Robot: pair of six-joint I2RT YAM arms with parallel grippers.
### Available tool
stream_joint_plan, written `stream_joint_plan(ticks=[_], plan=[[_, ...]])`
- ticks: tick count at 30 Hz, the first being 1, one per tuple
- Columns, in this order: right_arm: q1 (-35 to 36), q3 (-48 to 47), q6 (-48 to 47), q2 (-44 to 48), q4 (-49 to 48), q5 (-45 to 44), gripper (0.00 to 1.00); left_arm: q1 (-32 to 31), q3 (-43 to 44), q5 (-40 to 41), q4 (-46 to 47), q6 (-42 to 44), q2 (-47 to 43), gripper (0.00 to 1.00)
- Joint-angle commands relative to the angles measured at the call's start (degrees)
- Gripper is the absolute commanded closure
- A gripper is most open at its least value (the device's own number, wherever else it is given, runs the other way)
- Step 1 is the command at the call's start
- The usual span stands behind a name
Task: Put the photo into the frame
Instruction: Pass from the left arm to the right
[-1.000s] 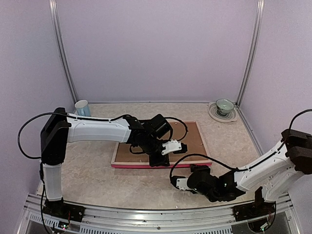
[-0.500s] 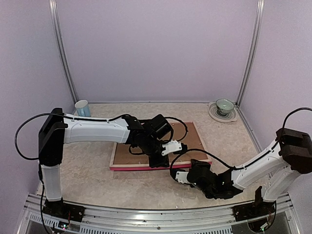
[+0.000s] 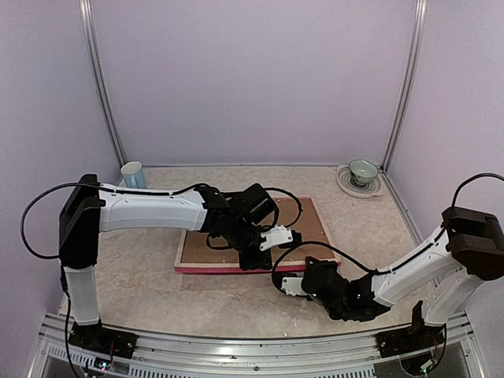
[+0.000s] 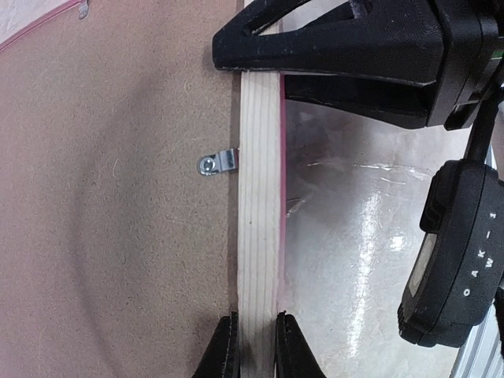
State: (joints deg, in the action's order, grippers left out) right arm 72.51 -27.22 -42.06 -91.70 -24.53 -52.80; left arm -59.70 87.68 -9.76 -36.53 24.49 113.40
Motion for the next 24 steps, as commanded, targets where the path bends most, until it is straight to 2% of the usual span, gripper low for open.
stream_joint_plan(ticks=[1,3,5,7,14,16,21,24], plan=[[-0.8,-0.7,1.5,-0.1,0.7,1.1,0.92,-0.6,0.5,-0.6,2.6,0.2,-5.5,1.00],[-0.7,-1.3,1.8,0.3,2.2,1.3,0.99,-0.6,0.5,-0.6,2.8,0.2,-5.8,1.00],[-0.8,-2.0,2.4,1.0,3.9,1.8,1.00,-0.5,0.3,-0.6,3.3,0.1,-6.3,1.00],[-0.8,-2.9,2.8,1.8,5.9,2.0,1.00,-0.3,0.0,-0.6,4.1,-0.1,-6.9,0.81],[-0.8,-6.2,3.6,6.4,14.8,3.4,1.00,0.7,-2.3,-0.6,8.1,-1.3,-11.1,0.53],[-0.8,-7.3,4.0,8.0,17.6,3.7,1.00,1.0,-3.4,0.5,10.5,-2.2,-12.9,0.50],[-0.8,-11.7,5.3,12.9,26.2,5.8,1.00,2.2,-8.9,12.5,22.7,-7.8,-20.5,0.18],[-0.8,-16.5,7.2,16.2,34.0,10.7,1.00,2.8,-11.1,18.0,27.1,-11.4,-24.6,0.13]])
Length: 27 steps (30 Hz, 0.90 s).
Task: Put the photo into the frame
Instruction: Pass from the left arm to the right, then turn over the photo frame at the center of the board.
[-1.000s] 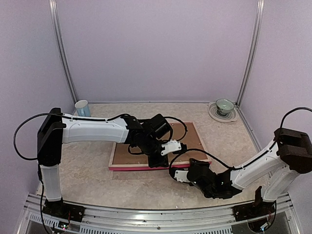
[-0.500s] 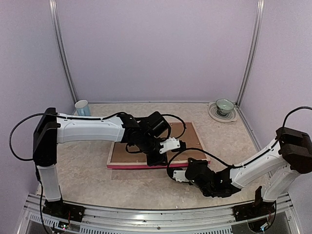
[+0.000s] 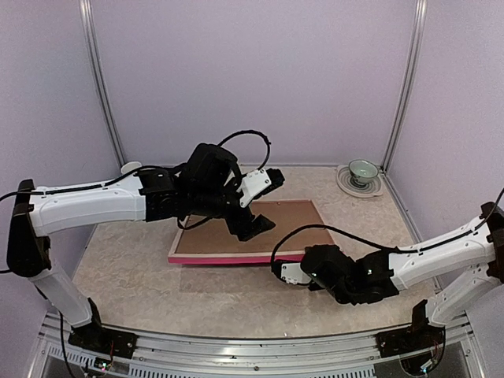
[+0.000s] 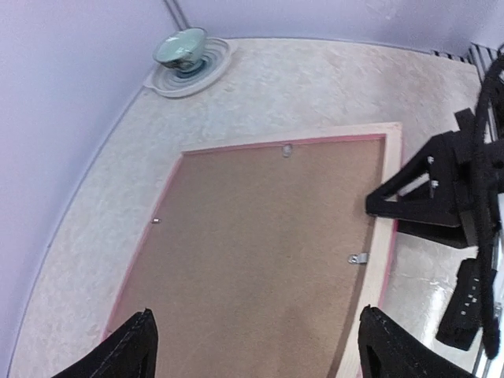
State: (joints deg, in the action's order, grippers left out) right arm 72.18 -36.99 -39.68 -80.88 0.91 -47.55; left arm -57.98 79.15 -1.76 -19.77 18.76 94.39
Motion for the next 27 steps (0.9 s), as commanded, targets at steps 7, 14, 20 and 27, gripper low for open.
stream_joint_plan(ticks=[7,14,20,27], plan=[[-0.6,-16.0,7.8,10.2,18.5,13.7,1.00,1.1,-10.4,20.2,20.6,-13.3,-17.4,0.07],[-0.9,-20.7,9.5,10.8,23.0,17.2,1.00,1.2,-16.9,27.7,26.1,-16.8,-26.2,0.07],[-1.6,-24.4,11.5,11.4,24.3,19.7,1.00,1.2,-18.9,31.5,27.6,-18.0,-28.8,0.04],[-3.1,-27.4,13.8,13.4,23.5,22.0,1.00,1.2,-21.4,32.7,30.3,-18.5,-30.4,0.04]])
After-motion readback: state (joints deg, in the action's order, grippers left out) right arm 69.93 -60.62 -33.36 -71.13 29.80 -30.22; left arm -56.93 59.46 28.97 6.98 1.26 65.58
